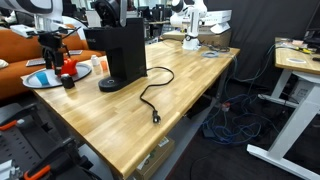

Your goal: Put the black pepper shaker in the orange teapot

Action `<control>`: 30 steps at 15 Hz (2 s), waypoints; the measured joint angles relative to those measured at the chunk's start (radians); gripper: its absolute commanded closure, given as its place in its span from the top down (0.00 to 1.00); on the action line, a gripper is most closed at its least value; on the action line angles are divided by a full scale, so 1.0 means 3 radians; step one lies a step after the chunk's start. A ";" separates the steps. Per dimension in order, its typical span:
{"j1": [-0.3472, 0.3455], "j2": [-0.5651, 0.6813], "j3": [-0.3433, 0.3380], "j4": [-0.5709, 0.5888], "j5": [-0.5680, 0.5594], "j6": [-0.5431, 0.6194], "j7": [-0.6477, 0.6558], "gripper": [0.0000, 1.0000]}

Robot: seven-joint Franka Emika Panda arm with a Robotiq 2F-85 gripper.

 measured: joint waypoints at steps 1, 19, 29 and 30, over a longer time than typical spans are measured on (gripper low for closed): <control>0.0005 0.0013 -0.0015 0.0012 -0.0038 0.0000 0.0000 1.00; 0.0158 0.0555 -0.0278 0.0495 -0.0287 -0.0011 -0.0006 1.00; 0.0147 0.0614 -0.0299 0.0494 -0.0246 -0.0014 -0.0062 0.45; 0.0144 0.0614 -0.0299 0.0494 -0.0231 -0.0015 -0.0078 0.38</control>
